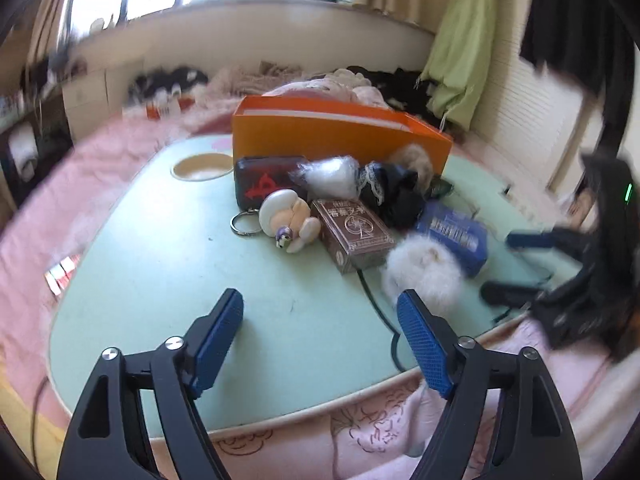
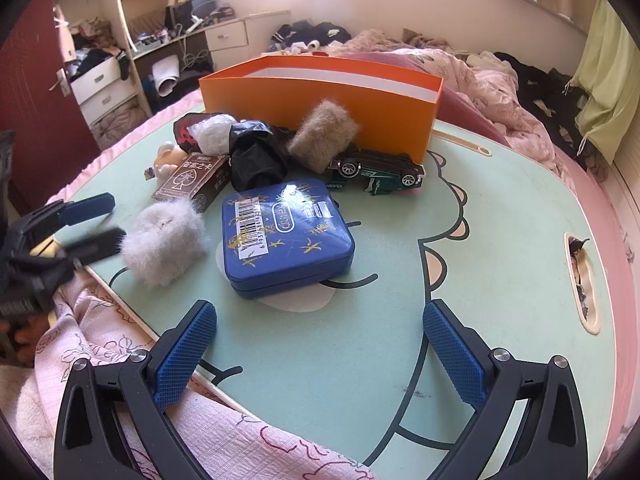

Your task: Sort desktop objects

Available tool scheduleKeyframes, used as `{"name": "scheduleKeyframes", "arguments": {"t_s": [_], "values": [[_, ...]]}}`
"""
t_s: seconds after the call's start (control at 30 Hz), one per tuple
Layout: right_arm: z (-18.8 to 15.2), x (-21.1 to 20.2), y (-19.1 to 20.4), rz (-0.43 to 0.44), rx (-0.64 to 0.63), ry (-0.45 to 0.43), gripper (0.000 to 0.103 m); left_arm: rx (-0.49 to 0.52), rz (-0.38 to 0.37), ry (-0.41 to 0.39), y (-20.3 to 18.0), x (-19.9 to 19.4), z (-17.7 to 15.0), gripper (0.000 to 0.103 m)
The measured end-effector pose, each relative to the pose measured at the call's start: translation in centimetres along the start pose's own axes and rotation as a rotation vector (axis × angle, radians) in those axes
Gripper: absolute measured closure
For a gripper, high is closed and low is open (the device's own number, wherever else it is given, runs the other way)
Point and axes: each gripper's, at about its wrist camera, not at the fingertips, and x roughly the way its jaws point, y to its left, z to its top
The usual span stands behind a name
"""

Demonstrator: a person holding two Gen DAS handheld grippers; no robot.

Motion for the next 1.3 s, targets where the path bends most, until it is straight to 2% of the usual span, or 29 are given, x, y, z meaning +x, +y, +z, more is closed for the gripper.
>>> {"name": "scheduleKeyframes", "arguments": {"t_s": [0.07,0.13,0.23,0.6,0.7,0.77,0.87,0.93,1.0,1.07,1.17,1.3], "values": [[0.0,0.0,0.0,0.0,-0.002,0.0,0.001,0.07,0.061,-0.008,-1.2,0.6,-0.2,0.016],[0.0,0.0,0.0,0.001,-0.002,0.0,0.001,0.055,0.044,-0.027,-1.4,1.0,-0.3,0.011],[0.0,-0.1,0.0,0.0,-0.004,0.001,0.001,0.057,0.058,-0.075,-1.6,1.4,-0.7,0.0],[0.3,-0.9,0.1,0.026,-0.007,0.002,0.002,0.058,0.054,-0.114,-1.6,1.3,-0.6,0.0],[3.3,-1.3,-0.4,0.059,0.002,-0.038,0.002,0.058,0.054,-0.116,-1.7,1.4,-0.6,0.0],[6.3,-1.9,-0.2,0.071,0.007,-0.078,0.002,0.059,0.053,-0.117,-1.7,1.3,-0.6,0.0],[10.5,-1.7,0.4,0.065,0.011,-0.092,0.002,0.059,0.052,-0.119,-1.7,1.3,-0.7,0.0],[13.5,-0.4,0.8,0.02,0.015,-0.079,0.002,0.06,0.051,-0.121,-1.7,1.2,-0.7,0.0],[16.4,2.0,1.1,-0.038,0.029,-0.029,0.002,0.06,0.05,-0.123,-1.7,1.2,-0.7,0.0],[18.5,4.7,1.4,-0.038,0.045,0.034,0.002,0.059,0.049,-0.124,-1.8,1.2,-0.8,0.0],[19.7,8.2,1.9,-0.021,0.05,0.103,0.002,0.06,0.045,-0.127,-1.8,1.2,-0.9,0.0],[19.7,9.1,2.1,0.011,0.074,0.093,0.001,0.058,0.039,-0.132,-1.7,1.2,-0.9,0.0]]}}
